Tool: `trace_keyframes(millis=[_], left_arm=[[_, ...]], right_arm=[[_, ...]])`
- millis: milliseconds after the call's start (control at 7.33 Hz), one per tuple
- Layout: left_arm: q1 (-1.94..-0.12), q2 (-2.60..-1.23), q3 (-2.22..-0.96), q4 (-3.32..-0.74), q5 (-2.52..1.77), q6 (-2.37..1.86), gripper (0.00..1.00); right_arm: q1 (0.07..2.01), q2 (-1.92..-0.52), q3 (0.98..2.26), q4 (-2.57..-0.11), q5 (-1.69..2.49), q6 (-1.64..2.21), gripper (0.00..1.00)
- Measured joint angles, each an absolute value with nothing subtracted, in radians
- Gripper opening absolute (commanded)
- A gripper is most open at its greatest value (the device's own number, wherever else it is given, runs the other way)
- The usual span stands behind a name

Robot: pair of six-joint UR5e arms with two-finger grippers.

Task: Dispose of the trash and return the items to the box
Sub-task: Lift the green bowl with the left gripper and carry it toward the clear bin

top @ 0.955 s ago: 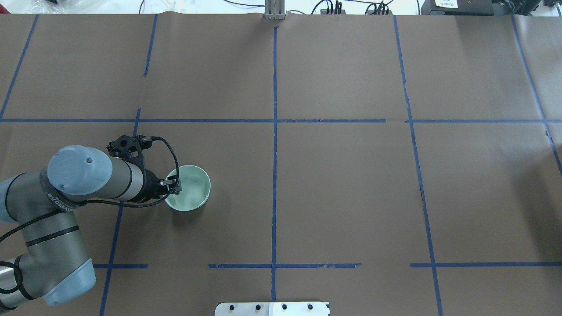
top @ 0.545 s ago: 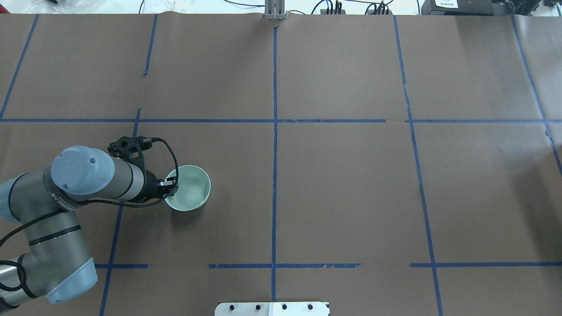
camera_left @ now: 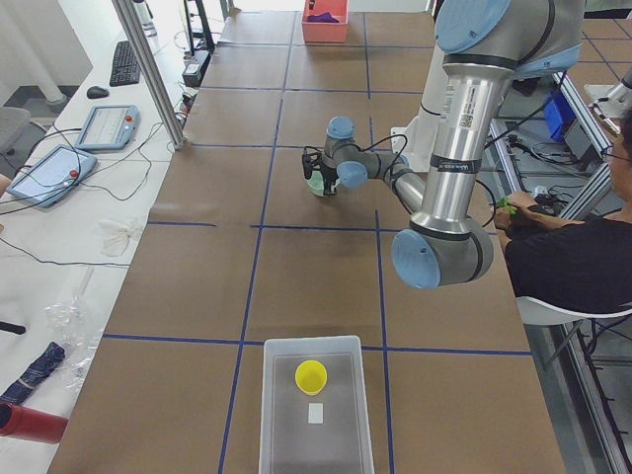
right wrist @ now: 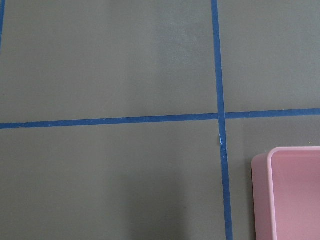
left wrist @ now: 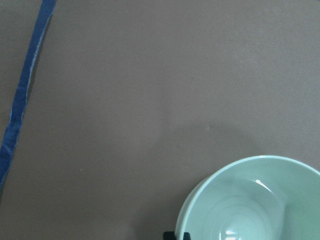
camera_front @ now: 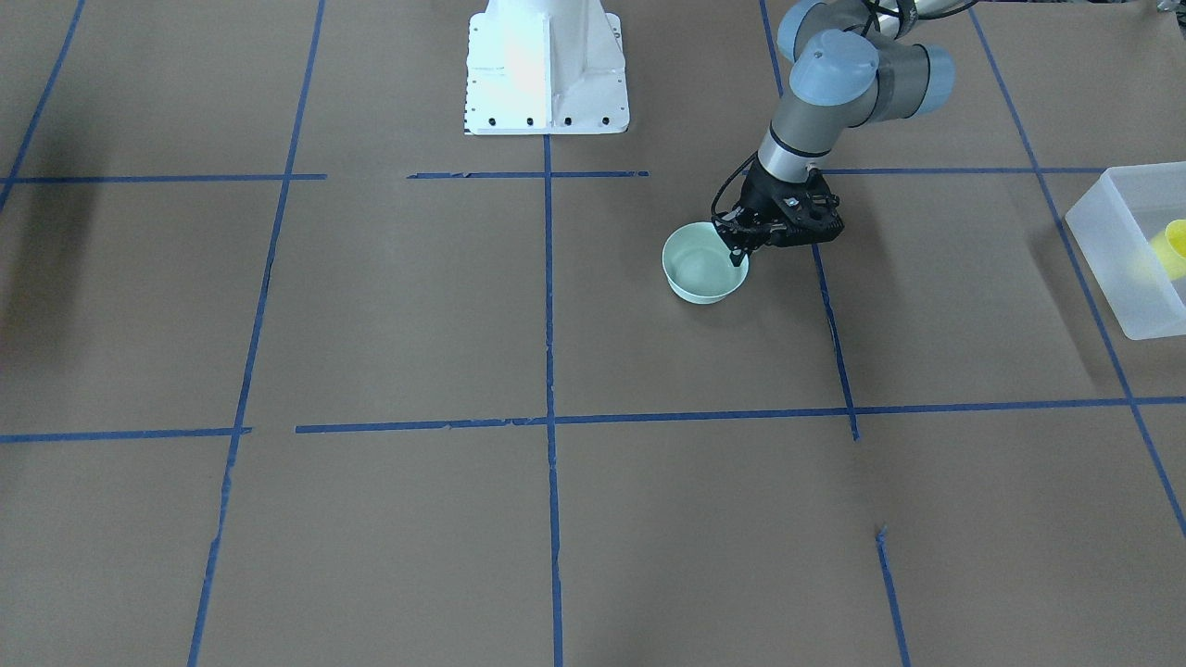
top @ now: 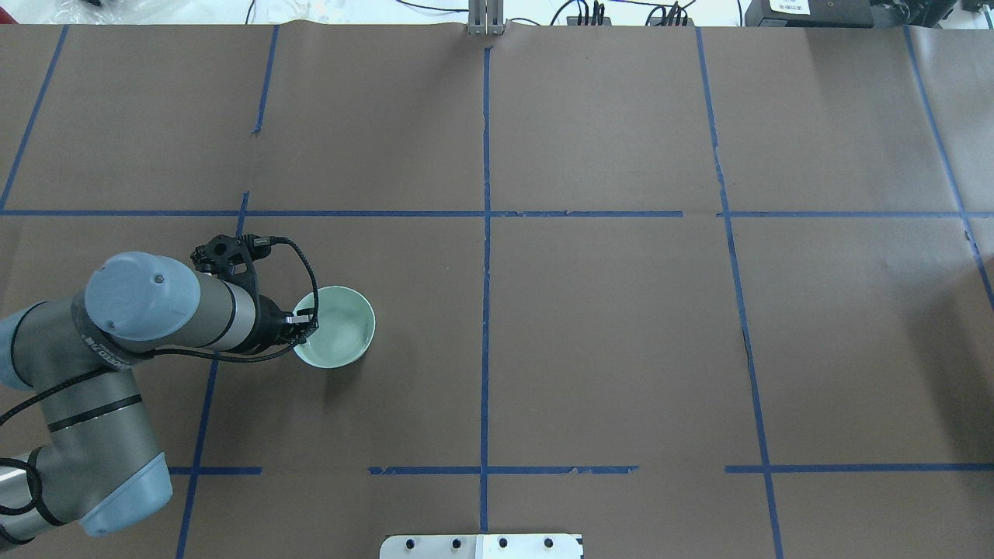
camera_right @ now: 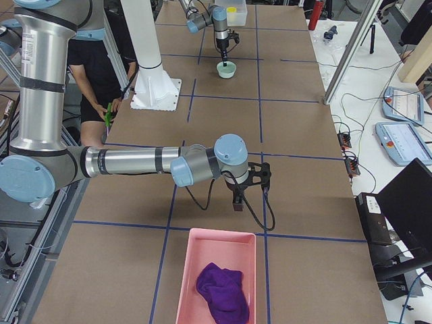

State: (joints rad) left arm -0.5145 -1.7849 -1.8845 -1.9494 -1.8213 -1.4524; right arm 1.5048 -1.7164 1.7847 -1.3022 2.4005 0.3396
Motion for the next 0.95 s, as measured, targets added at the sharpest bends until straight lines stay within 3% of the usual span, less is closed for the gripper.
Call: trace_keyframes(millis=[409, 955], left_arm=[[-0.616, -1.781, -1.971, -1.845, -1.833, -1.414, 0.00], [-0.773, -1.735, -1.988, -1.816, -1.915, -1.182, 0.00]], right_arm=[[1.505, -1.728, 1.784, -1.306, 2.397, 0.326, 1.00], [1.507, -1.723, 1.781, -1.367, 2.429, 0.241, 1.00]])
